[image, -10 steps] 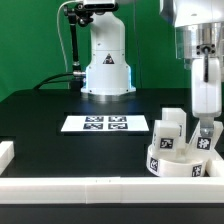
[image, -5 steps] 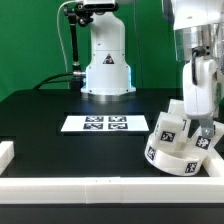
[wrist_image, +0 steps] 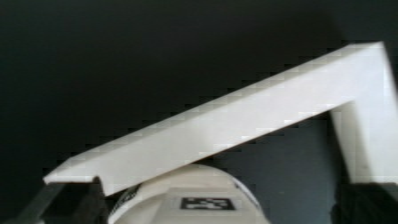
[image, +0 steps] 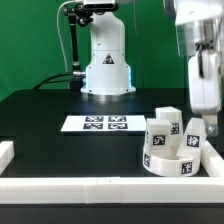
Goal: Assemble stool
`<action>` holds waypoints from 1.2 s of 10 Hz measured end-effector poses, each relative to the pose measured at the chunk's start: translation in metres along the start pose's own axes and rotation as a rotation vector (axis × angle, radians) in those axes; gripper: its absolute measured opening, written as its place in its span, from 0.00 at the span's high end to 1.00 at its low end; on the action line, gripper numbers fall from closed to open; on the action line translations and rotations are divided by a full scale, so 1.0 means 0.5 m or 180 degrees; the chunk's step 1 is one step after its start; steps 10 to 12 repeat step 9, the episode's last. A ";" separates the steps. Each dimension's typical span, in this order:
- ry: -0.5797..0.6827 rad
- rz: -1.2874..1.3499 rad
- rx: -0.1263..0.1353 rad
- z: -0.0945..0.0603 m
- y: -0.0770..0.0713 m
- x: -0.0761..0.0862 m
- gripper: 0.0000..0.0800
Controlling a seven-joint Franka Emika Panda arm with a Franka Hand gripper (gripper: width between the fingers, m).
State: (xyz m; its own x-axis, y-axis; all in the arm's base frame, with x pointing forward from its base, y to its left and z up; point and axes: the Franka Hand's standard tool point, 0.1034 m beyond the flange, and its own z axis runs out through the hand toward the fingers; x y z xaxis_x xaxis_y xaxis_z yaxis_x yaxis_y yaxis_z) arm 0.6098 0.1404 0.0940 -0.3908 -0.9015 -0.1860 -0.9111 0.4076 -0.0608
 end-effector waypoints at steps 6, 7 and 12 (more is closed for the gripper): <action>-0.0053 -0.0107 0.0007 -0.012 0.010 -0.044 0.19; -0.0053 -0.0108 0.0006 -0.012 0.010 -0.044 0.19; -0.0052 -0.0109 0.0006 -0.011 0.010 -0.044 0.19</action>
Offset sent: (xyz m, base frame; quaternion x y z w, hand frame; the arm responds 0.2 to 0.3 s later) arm 0.0000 0.0000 0.0000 0.0000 0.0000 0.0000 1.0000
